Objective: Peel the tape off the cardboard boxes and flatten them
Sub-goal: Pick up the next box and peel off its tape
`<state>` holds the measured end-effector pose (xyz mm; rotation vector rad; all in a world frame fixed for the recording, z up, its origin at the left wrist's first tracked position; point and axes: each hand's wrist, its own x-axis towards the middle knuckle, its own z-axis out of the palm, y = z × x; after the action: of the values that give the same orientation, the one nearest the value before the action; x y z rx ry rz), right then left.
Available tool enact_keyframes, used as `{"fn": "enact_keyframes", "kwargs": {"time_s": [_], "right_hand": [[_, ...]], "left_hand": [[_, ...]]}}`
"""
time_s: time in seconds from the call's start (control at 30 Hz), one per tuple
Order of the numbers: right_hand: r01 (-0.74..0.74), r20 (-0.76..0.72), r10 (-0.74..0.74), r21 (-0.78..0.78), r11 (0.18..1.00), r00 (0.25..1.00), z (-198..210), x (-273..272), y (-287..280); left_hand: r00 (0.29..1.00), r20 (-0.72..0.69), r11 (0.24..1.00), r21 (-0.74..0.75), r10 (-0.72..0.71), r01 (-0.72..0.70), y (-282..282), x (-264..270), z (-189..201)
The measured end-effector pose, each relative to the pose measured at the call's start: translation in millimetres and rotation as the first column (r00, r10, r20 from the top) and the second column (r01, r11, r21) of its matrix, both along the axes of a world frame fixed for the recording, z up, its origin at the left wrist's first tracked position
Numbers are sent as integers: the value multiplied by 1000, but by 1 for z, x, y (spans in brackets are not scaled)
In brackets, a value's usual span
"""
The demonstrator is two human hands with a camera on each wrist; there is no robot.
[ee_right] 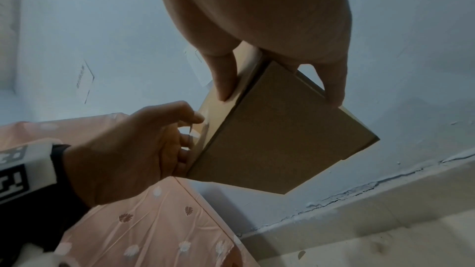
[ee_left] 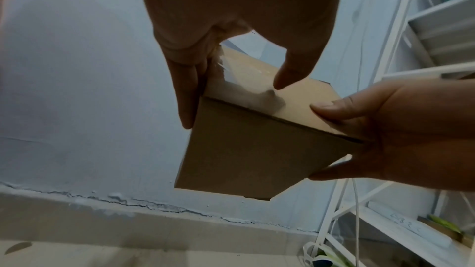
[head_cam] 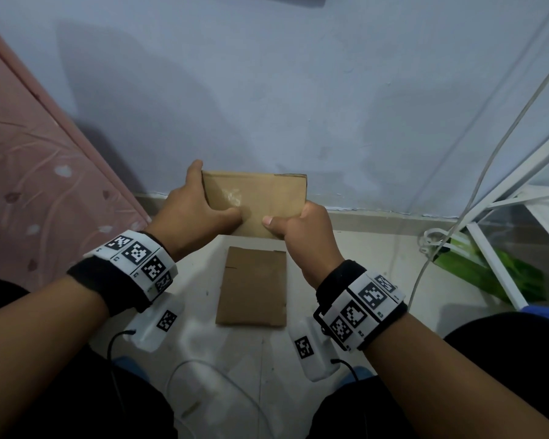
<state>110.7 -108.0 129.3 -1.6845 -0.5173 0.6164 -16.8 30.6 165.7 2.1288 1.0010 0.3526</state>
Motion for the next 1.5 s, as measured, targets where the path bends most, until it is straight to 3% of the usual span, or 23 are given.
{"fn": "enact_keyframes", "kwargs": {"time_s": [0.47,1.17,1.5], "right_hand": [[-6,-25,7,41,999,1000,3,1,-4],[14,-11,-14,16,1000,1000,5,6,-7],[20,-10,-20,8,1000,1000,6,2,-7]], "left_hand": [[1000,-27,997,80,-7,9,-2,2,5],[994,-63,996,25,-89,91,1,2,-2],[997,-51,994,97,-53,58,0,6,0]]}}
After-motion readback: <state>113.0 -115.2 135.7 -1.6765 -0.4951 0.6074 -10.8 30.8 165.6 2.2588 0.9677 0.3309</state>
